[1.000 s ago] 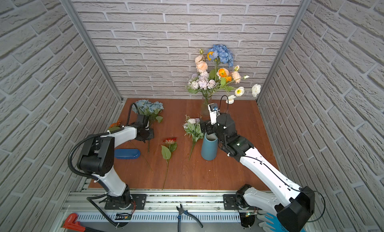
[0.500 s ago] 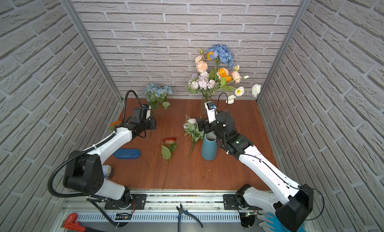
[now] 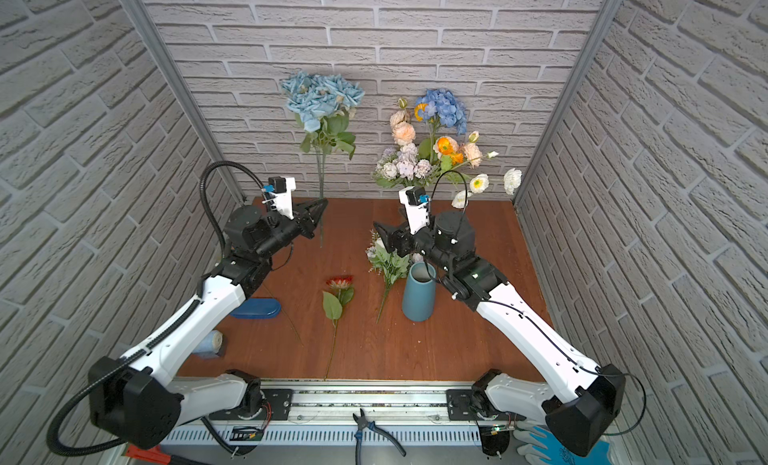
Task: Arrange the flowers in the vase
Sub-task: 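Grasp the hydrangea stems with the right gripper beside the left gripper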
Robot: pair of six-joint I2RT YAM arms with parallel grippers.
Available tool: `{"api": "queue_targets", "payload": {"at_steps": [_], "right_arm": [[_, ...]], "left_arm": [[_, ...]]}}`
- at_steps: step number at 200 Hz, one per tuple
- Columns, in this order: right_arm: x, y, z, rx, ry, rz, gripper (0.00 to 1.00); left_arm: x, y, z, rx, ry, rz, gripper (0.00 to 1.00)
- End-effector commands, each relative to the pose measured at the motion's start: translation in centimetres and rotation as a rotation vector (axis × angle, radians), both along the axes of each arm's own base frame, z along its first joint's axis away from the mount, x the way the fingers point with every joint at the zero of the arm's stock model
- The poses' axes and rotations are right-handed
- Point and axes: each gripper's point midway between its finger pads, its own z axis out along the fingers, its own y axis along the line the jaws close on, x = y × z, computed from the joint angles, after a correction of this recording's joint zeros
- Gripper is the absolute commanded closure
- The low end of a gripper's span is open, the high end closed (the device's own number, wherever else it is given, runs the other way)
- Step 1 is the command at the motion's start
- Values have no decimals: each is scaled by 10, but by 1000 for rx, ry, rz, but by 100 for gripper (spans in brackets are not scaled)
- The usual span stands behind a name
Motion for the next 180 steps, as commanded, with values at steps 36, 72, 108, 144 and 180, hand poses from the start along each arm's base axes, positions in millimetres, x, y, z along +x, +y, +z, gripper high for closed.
{"api": "queue_targets", "payload": {"at_steps": [36, 72, 108, 144, 180], "right_arm": [[-13, 23, 54, 149, -141, 155, 30], [-13, 23, 59, 154, -170, 157, 36], [-7, 22, 56, 163, -187, 134, 41], [-8, 29, 55, 191, -173, 174, 51], [-10, 30, 51, 203, -148, 187, 59]], "left_arm": [[-48, -58, 39, -108, -143, -346, 100], [-70, -83, 34, -71, -156, -441, 100], [-85, -95, 28, -17, -172, -480, 100], [-91, -99, 28, -8, -189, -495, 100], [-96, -100, 30, -13, -206, -502, 100]]}}
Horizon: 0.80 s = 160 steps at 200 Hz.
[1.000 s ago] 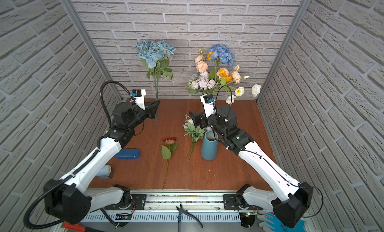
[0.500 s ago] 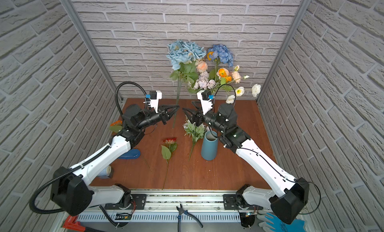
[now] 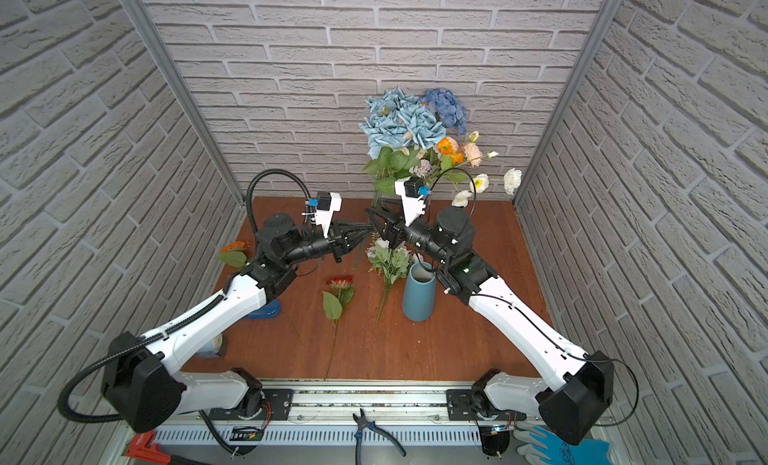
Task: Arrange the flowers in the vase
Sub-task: 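Grasp the hydrangea stems with the right gripper beside the left gripper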
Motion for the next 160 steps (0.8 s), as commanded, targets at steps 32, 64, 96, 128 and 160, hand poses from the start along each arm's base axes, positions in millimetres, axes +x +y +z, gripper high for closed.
{"api": "queue_targets", "payload": {"at_steps": [32, 64, 96, 128, 160], "right_arm": [[-6, 5, 7, 58, 0, 49, 62], [-5, 11, 3, 74, 43, 86, 64], [-7, 18, -3, 87, 84, 129, 74], [-9, 17, -3, 89, 84, 133, 94], [-13, 14, 2, 83, 64, 124, 94]], "left_arm": [[-19, 4, 38, -55, -152, -23, 100], [-23, 5, 40, -57, -167, -21, 100], [-25, 7, 41, -57, -180, -8, 100], [-24, 6, 40, -50, -179, -5, 100], [-20, 5, 35, -42, -165, 13, 66]]}}
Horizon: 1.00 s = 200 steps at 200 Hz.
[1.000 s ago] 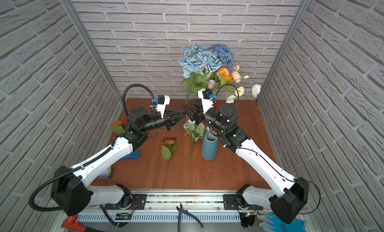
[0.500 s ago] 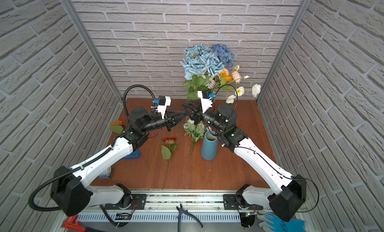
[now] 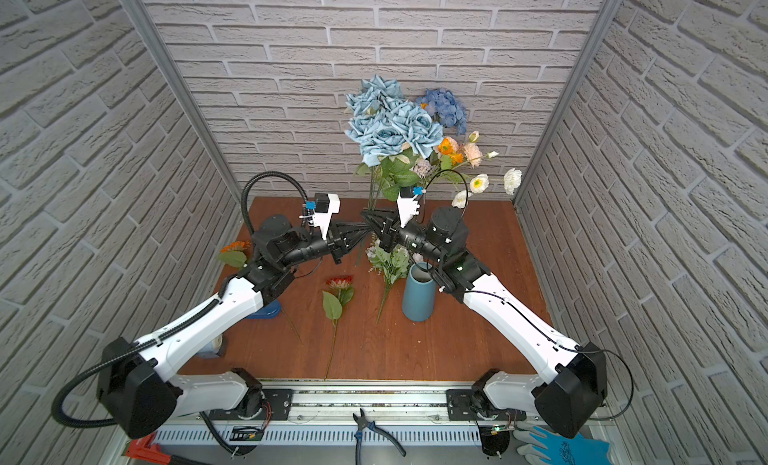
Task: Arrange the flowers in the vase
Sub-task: 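Grasp the hydrangea stems with the right gripper beside the left gripper, then open and withdraw the left gripper while the right holds the hydrangeas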
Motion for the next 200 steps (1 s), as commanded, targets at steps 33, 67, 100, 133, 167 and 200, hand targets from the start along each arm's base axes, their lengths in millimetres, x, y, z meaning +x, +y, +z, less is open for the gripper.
{"api": "queue_targets", "payload": {"at_steps": [33, 67, 100, 133, 167, 200], "right_arm": [[0, -21, 4, -63, -61, -118, 94], [5, -55, -9, -184, -70, -293, 94], [-2, -87, -13, -291, -75, -426, 94], [-10, -115, -22, -361, -72, -528, 94], [-11, -130, -39, -408, -50, -591, 94], [-6, -133, -63, -431, -21, -612, 94]], "left_arm": [[0, 8, 15, -43, -55, 63, 2], [25, 18, -22, 20, 32, 213, 2], [62, 51, -74, 104, 163, 482, 2], [92, 86, -110, 115, 306, 664, 2], [107, 92, -125, 91, 376, 680, 2], [109, 89, -128, 77, 394, 667, 2]]}}
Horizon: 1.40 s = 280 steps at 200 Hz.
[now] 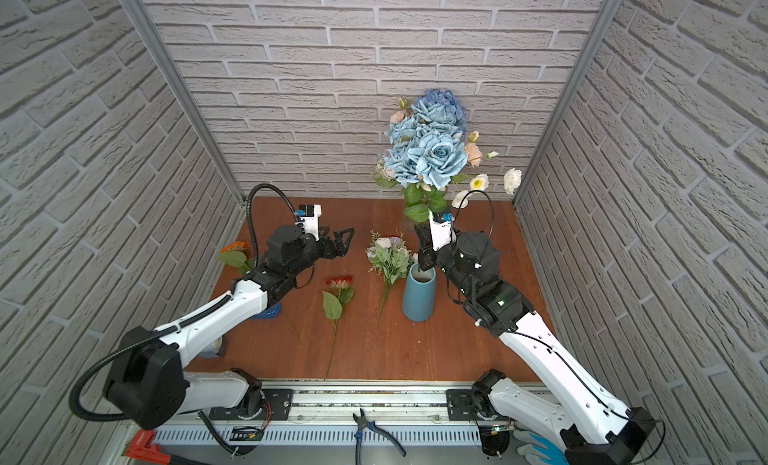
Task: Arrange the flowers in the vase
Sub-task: 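Open and withdraw the left gripper while the right holds the hydrangeas, then lower the hydrangeas into the teal vase with the right gripper while the left moves away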
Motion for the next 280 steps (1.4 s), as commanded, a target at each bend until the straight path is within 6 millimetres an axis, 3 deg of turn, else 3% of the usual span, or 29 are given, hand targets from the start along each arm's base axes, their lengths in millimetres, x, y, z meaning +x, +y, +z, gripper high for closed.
{"api": "queue_targets", "payload": {"at_steps": [1, 45, 109, 159, 186, 208, 225, 250, 280], "right_arm": [[6, -10, -7, -18, -18, -57, 94], [11, -7, -37, 19, 30, -66, 94], [11, -6, -101, 24, 198, -89, 94], [9, -3, -127, -19, 279, -74, 92], [6, -5, -134, -8, 285, -84, 83], [3, -8, -134, 5, 284, -90, 67], [0, -9, -131, 13, 278, -91, 60], [-4, -12, -125, 18, 267, -90, 56], [-15, -17, -111, 42, 253, -87, 42]], "left_arm": [[3, 1, 7, -45, -19, 15, 2], [2, 5, 8, -43, -21, 25, 2], [3, 4, 4, -53, -14, 22, 2], [2, 5, 1, -48, -4, 26, 2], [2, 6, -1, -46, -1, 30, 2], [1, 7, -1, -46, 0, 32, 2], [1, 7, 0, -45, -1, 34, 2], [1, 8, 2, -48, -4, 35, 2], [-2, 10, 1, -35, 4, 37, 2]]}}
